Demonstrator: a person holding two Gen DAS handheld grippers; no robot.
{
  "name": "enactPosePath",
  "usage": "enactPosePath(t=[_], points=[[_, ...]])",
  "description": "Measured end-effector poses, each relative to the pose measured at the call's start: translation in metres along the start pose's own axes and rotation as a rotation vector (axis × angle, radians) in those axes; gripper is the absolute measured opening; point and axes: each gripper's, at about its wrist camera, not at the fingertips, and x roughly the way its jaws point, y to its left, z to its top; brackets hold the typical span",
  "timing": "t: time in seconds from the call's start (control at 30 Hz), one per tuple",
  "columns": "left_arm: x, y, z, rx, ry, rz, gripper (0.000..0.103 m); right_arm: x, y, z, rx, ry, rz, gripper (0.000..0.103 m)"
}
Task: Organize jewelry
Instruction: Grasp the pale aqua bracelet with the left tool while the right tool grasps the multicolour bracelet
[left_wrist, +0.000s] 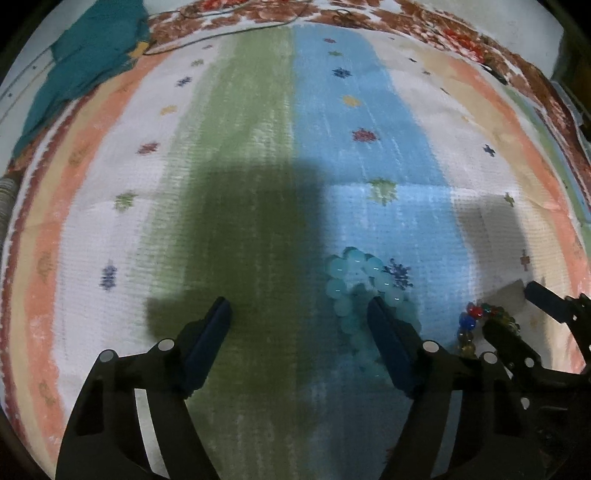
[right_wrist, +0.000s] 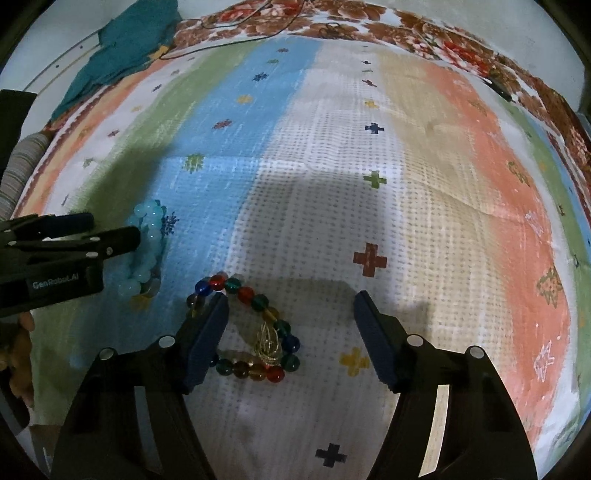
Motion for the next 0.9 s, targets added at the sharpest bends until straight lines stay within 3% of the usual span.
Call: enactPosePath(t=[0.13,0.27,0.37,0.4,0.6,0.9], points=[[0.003,-0.005,-0.002,0.047,-0.012,0.022,0.067,0.001,0.001,0.001,-0.017,-0.005,-0.022,0.057],[0.001,0.0,-0.002,0.032,-0.013,0.015,0.039,0.001,-0.002,0.001,-0.011,-0.007,-0.023,0.036],[0.0,0.0,-0.004,0.04,-0.01,0.012,0.02,0.001,-0.002,-0.001,-0.008,-0.005,-0.016,0.014],[0.0,-0.002,-0.005,0.048,-0.006,0.011,0.012,0.0,-0.002,-0.001,-0.007,-0.003,-0.01,0.012],[-0.012,-0.007,-0.012,0.064,-0.008,0.015,0.011,-0.011,0.0,-0.003,0.0,-0.025,0.009,0.011],[-0.055,-0.005,-0.015,0.052,-0.084,-0.017,0.011,-0.057,0.009,0.001,-0.001,-0.117,0.025,0.011]])
